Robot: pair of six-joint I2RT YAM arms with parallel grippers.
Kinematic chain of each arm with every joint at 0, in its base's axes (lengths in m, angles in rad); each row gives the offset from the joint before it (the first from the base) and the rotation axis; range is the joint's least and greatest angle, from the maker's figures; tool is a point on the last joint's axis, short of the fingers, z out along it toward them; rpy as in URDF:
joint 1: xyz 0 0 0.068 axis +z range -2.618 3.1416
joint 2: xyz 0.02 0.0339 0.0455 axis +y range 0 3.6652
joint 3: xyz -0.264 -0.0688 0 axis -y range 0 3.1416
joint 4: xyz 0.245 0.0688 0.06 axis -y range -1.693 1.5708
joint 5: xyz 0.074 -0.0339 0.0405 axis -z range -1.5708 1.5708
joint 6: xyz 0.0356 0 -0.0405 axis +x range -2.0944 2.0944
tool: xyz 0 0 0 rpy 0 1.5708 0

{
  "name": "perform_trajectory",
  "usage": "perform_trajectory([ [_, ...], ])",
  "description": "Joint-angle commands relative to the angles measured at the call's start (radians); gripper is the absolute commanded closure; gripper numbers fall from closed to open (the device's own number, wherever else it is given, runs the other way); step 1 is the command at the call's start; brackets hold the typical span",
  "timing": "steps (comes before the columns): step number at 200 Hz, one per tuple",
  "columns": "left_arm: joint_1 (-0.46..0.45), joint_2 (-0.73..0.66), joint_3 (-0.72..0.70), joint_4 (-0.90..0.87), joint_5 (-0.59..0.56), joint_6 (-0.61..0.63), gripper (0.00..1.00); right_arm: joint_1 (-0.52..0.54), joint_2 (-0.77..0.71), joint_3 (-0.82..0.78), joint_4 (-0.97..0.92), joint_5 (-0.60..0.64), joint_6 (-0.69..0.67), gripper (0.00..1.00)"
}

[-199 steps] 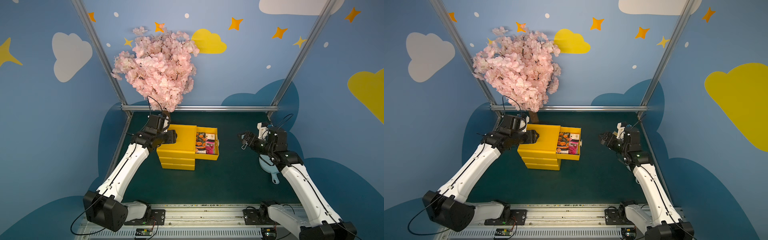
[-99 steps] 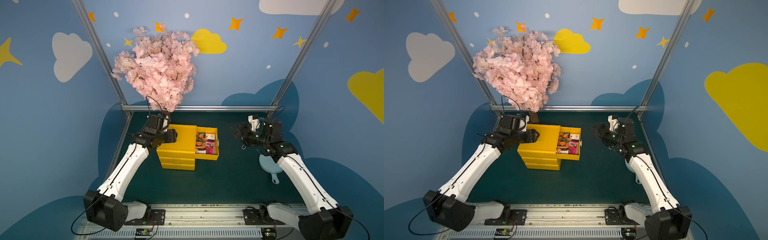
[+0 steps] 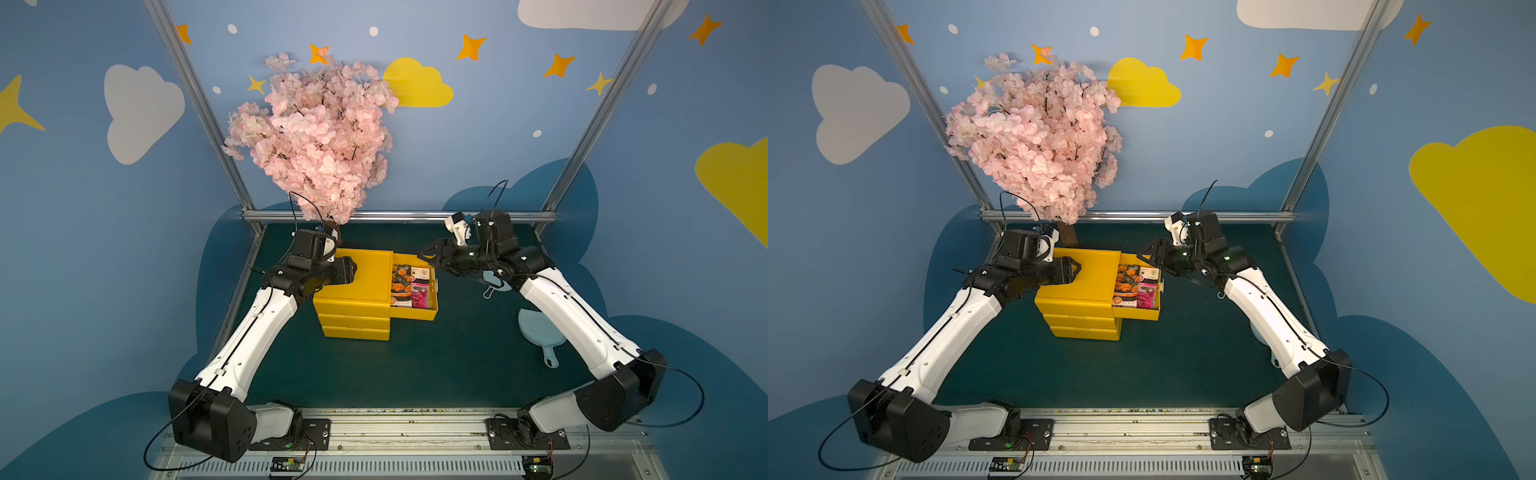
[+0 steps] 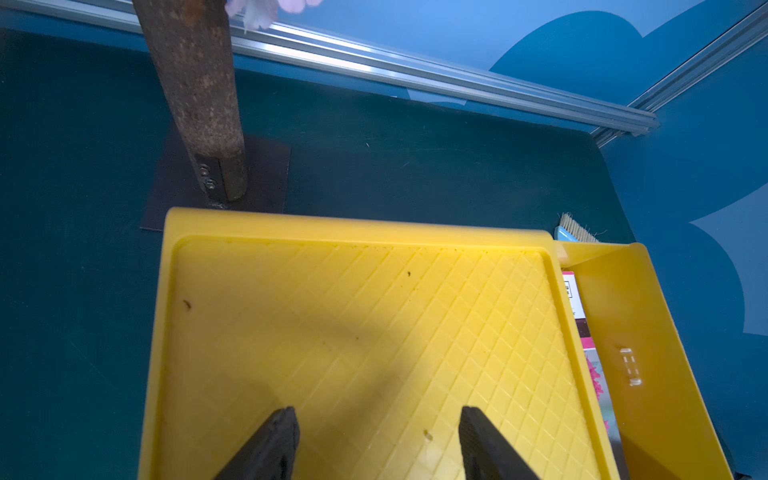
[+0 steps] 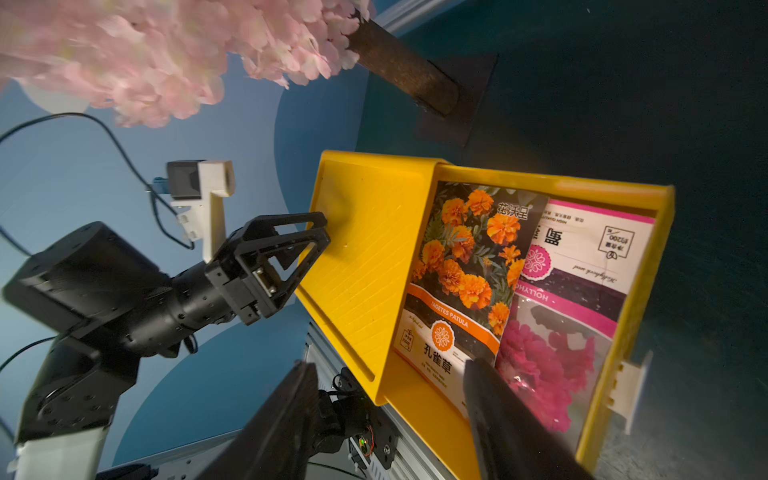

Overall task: Take the seed bags out of the drawer
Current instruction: Pick up the seed packet from the drawer.

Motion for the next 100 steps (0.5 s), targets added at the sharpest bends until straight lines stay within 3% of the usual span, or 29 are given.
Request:
perform_trajectory([
  [1, 0.005, 0.023, -0.047, -0.098, 0.032, -0.007, 0.33, 0.064, 0.069, 0.102, -0.166, 0.155, -0.101, 0.42],
  [47, 0.004, 0.026, -0.062, -0.081, 0.057, -0.016, 0.33, 0.139, 0.203, 0.203, -0.283, 0.347, -0.164, 0.48],
  [100, 0.003, 0.023, -0.065, -0.083, 0.058, -0.012, 0.33, 0.143, 0.274, 0.202, -0.284, 0.405, -0.137, 0.47],
])
